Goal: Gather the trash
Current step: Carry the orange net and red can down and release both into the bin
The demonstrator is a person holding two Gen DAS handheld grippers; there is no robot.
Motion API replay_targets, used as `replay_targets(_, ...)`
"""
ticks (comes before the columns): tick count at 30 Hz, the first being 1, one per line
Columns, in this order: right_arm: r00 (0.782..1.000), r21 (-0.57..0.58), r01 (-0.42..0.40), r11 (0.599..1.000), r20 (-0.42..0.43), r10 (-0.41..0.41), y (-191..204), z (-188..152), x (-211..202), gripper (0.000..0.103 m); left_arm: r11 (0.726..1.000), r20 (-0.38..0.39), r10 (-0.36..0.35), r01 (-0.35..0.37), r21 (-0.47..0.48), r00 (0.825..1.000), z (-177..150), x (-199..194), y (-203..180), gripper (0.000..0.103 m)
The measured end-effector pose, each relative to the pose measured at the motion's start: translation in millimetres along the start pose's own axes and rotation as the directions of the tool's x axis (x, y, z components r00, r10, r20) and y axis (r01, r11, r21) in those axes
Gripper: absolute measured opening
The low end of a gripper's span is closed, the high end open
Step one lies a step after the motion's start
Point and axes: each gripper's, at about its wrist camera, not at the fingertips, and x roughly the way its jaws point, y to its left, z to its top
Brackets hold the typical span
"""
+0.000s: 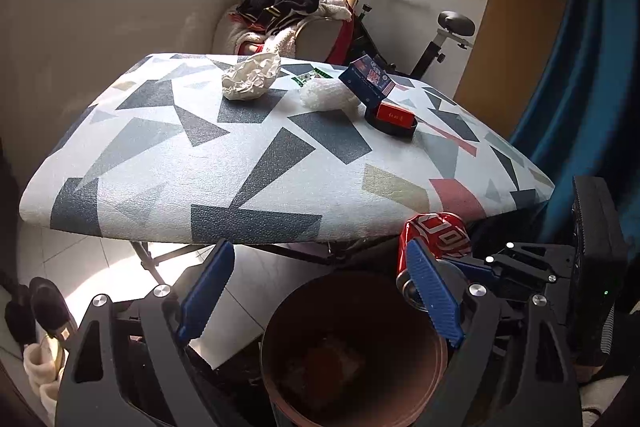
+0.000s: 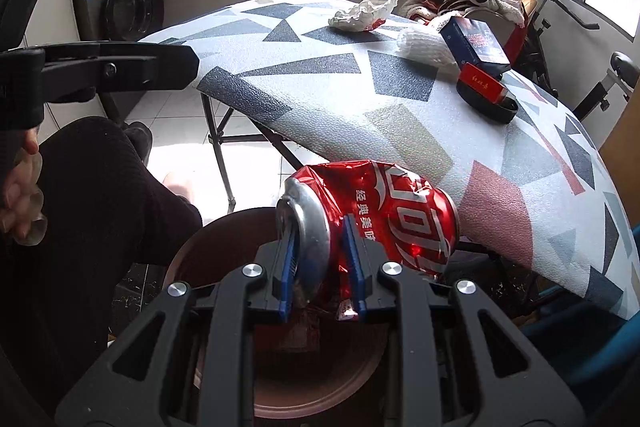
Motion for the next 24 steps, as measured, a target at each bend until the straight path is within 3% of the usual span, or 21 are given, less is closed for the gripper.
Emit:
replay_targets(3, 0.999, -0.016, -0.014, 1.000, -0.030, 0.014, 3.7, -0.4, 6.3, 0.029, 1.000, 0.000, -0.002, 0.002, -0.019, 1.000, 0.7, 1.0, 4.2, 0.085)
replay_targets(5, 0.999, -0.027, -0.019, 0.999, -0.036, 0.018, 6.2, -0.7, 7.3, 0.038, 1.000, -0.002, -0.002, 0.002, -0.026, 1.000, 1.0, 2.0, 5.5, 0.085)
replay_targets(7, 1.000, -0.030, -0.013, 0.999, -0.025, 0.012, 6.5, -0.8, 5.2, 0.056, 1.000, -0.005, -0.001, 0.001, -0.024, 1.000, 0.6, 3.0, 5.3, 0.085)
replay_targets(12, 1.000, 0.016, 0.018, 1.000, -0.003, -0.018, -3.8, 1.0, 1.4, 0.086, 1.000, -0.003, 0.005, -0.005, -0.010, 1.000, 0.2, 2.5, 3.0, 0.085)
replay_targets(18, 0.999, 0.076, 0.047, 0.996, 0.006, -0.048, -17.3, 2.2, -1.1, 0.096, 1.000, -0.005, 0.014, -0.014, -0.016, 1.000, -0.1, 2.8, 3.9, 0.085)
replay_targets(24, 0.997, 0.134, 0.071, 0.988, 0.020, -0.074, -30.6, 4.7, -5.4, 0.097, 0.999, -0.006, 0.025, -0.025, -0.026, 1.000, 2.3, 3.1, 6.3, 0.085)
